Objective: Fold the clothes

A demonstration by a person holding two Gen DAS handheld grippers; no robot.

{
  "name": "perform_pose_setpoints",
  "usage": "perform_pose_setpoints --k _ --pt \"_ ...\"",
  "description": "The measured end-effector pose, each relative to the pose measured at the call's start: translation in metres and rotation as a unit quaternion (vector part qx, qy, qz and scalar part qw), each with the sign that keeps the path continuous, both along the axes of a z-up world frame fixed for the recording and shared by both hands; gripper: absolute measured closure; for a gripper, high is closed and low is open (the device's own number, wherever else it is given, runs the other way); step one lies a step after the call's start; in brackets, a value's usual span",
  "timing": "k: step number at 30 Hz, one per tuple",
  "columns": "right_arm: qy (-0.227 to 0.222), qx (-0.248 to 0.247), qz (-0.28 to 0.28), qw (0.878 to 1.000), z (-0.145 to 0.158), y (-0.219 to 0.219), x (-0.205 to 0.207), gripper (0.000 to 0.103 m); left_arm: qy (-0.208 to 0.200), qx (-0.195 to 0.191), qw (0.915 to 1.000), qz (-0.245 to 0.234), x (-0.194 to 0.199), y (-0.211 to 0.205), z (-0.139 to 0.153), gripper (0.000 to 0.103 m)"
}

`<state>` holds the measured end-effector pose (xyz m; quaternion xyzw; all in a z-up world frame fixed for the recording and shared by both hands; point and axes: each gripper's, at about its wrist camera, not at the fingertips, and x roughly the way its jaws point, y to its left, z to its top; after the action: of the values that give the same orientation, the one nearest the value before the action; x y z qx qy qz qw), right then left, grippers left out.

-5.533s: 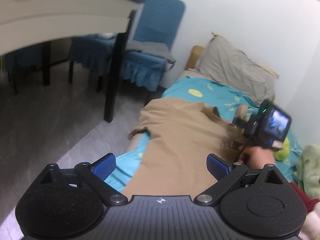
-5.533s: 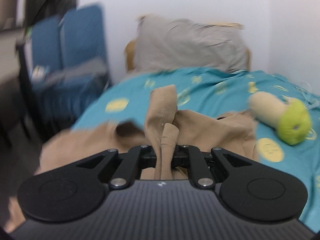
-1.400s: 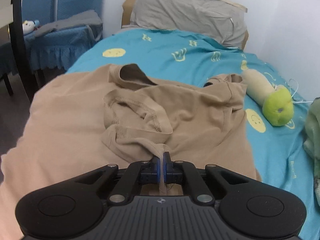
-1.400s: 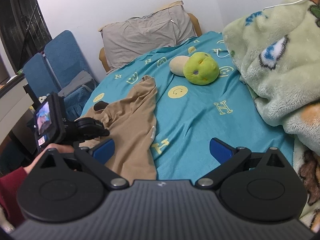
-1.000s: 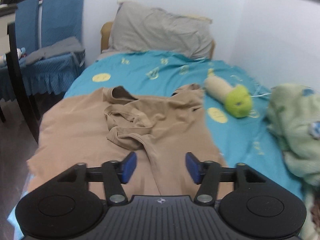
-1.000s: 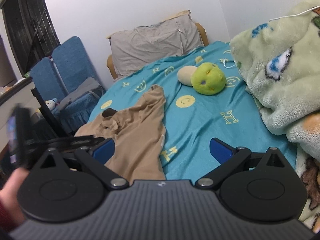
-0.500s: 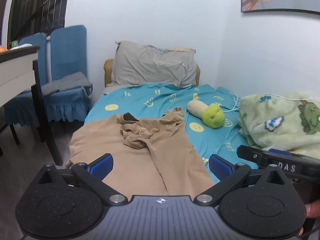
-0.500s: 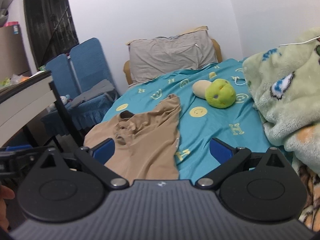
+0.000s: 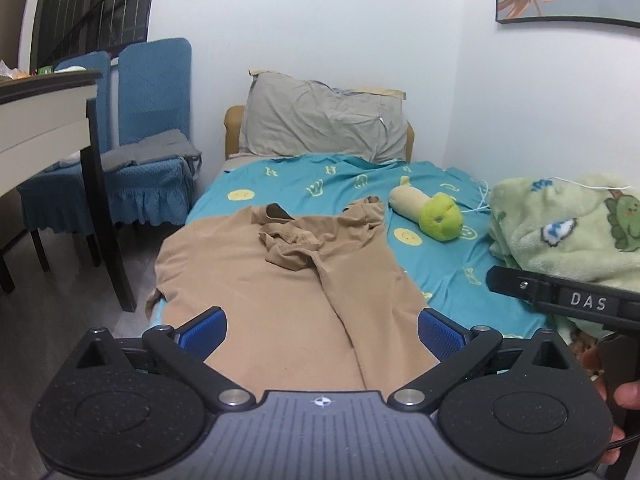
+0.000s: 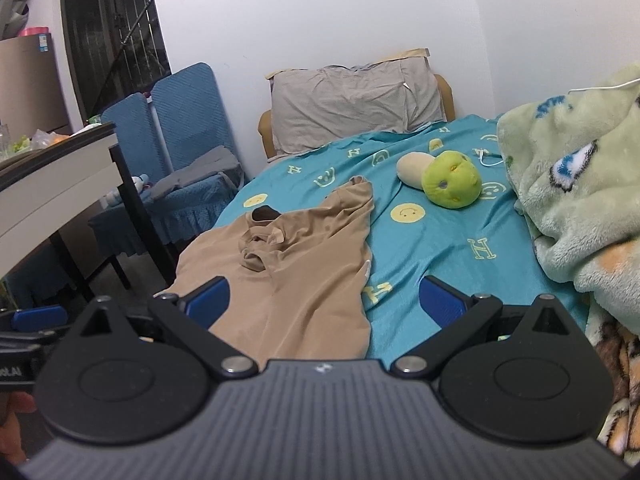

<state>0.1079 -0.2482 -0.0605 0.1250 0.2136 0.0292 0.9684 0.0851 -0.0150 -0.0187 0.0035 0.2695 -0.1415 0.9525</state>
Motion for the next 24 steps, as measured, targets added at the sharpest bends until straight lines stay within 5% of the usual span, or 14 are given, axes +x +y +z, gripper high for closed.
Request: perform_pose_setpoints --k 8,15,19,24 --pt "0.017 -0.026 0.034 0.999 0.004 0.013 0.022 0.000 0.041 -0.004 0.9991 0.004 0.000 0.010 -0.003 0.000" --pt "0.040 -0.078 0.143 0.986 0.027 0.088 0.117 0.002 0.056 -0.024 0.9981 0.005 0.012 0.050 -0.010 0.000" --pt "0.055 -0.116 0.241 0.962 0.019 0.166 0.185 0.005 0.080 -0.029 0.9959 0.033 0.029 0.080 -0.029 0.000" --pt "0.108 -0.178 0.340 0.917 -0.024 0.280 0.253 0.019 0.103 -0.031 0.9918 0.069 0.049 0.109 -0.048 0.001"
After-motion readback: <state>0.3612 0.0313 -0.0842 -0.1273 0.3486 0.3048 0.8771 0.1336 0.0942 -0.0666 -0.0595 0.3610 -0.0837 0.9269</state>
